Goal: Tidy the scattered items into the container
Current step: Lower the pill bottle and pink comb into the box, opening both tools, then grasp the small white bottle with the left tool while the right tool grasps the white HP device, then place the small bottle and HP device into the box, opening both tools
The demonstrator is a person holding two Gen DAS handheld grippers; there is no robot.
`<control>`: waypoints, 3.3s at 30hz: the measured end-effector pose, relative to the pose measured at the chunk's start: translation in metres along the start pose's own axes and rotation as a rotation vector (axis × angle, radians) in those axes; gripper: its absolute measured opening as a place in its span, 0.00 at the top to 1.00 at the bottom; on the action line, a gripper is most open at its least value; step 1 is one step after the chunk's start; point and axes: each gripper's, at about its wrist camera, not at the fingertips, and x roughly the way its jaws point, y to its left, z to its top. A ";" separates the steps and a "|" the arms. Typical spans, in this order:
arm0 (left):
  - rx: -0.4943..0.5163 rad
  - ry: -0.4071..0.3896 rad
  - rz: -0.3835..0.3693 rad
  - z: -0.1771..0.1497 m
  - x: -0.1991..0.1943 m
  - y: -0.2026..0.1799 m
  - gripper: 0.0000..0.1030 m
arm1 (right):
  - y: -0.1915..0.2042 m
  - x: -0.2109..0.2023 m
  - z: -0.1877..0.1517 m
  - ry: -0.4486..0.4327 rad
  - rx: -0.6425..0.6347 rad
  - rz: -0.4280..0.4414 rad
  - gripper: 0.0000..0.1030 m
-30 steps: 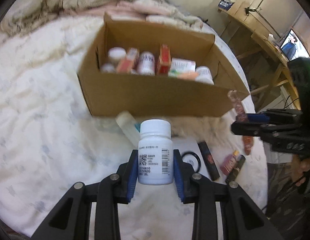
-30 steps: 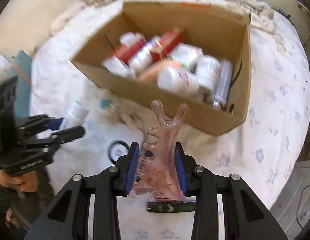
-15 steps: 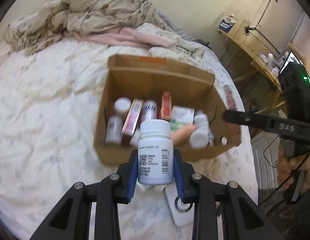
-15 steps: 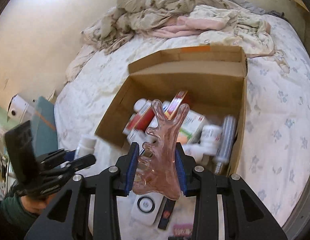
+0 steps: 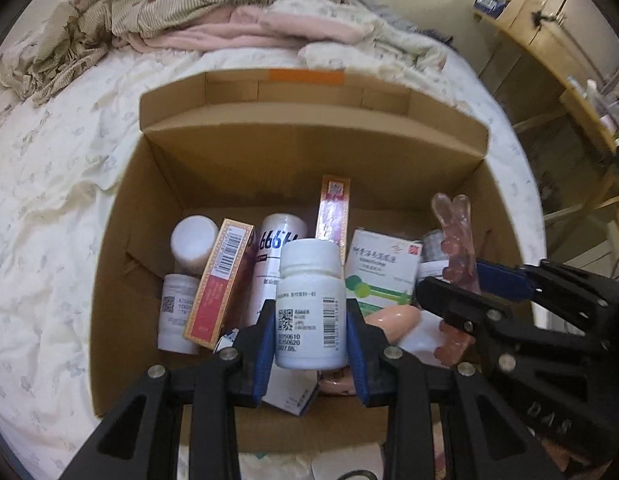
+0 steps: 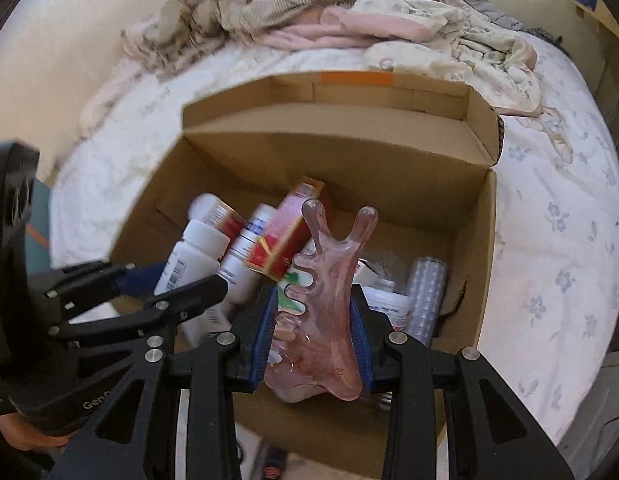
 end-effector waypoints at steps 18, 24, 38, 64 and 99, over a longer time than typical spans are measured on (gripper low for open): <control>-0.155 -0.035 -0.039 -0.008 -0.030 0.033 0.36 | -0.018 -0.020 -0.002 -0.011 0.142 0.040 0.23; -0.118 -0.121 -0.059 -0.030 -0.078 0.037 0.26 | -0.010 -0.058 -0.016 -0.079 0.135 0.049 0.23; -0.258 0.012 0.021 -0.149 -0.052 0.112 0.24 | 0.004 -0.068 -0.086 -0.013 0.147 0.143 0.23; -0.227 -0.012 0.010 -0.139 -0.039 0.098 0.24 | 0.073 0.020 -0.157 0.221 -0.082 0.121 0.36; -0.442 -0.025 -0.123 -0.128 -0.071 0.112 0.75 | 0.071 -0.069 -0.099 -0.038 0.024 0.383 0.37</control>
